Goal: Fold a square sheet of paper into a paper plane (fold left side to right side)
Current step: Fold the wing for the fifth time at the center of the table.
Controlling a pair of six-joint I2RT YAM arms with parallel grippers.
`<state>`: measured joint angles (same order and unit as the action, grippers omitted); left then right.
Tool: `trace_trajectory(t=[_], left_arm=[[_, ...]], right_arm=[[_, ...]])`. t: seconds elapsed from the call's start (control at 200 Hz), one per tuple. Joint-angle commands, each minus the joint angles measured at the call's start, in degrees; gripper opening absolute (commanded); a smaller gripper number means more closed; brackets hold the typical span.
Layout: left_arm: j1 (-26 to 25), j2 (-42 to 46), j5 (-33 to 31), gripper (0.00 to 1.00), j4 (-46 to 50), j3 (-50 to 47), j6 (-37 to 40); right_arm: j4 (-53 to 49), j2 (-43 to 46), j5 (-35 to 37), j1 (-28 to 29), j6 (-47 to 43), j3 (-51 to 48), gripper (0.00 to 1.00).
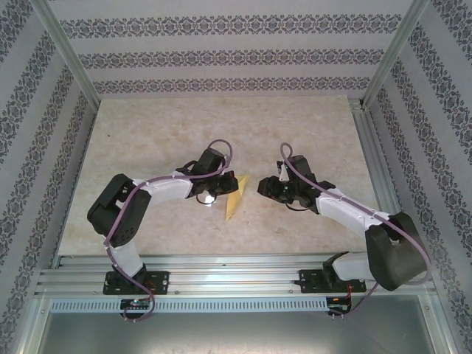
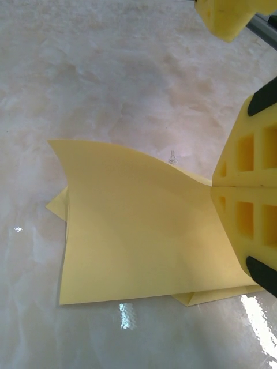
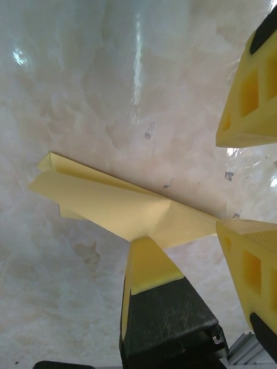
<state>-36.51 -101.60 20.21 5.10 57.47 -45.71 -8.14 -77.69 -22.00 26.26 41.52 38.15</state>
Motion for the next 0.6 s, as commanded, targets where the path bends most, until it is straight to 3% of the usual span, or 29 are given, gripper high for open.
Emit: trace_trajectory(t=[0.0, 0.2, 0.32, 0.405, 0.595], left_arm=[[-0.1, 0.0, 0.3, 0.0, -3.9, 0.3, 0.1], [0.2, 0.2, 0.2, 0.0, -3.6, 0.5, 1.4], [0.7, 0.0, 0.8, 0.0, -3.8, 0.7, 2.1], [1.3, 0.0, 1.2, 0.0, -3.8, 1.0, 2.8], [2.2, -2.1, 2.9, 0.0, -4.2, 1.9, 4.0]], right_arm=[[11.6, -3.0, -2.9, 0.1, 6.1, -1.8, 0.37], [20.2, -9.4, -5.6, -0.3, 9.6, -0.5, 0.39], [25.9, -12.3, -7.4, -0.8, 12.7, -0.4, 0.31], [27.7, -13.4, -8.1, 0.3, 14.1, 0.0, 0.27], [25.8, -12.7, -4.8, 2.7, 13.2, -2.0, 0.3]])
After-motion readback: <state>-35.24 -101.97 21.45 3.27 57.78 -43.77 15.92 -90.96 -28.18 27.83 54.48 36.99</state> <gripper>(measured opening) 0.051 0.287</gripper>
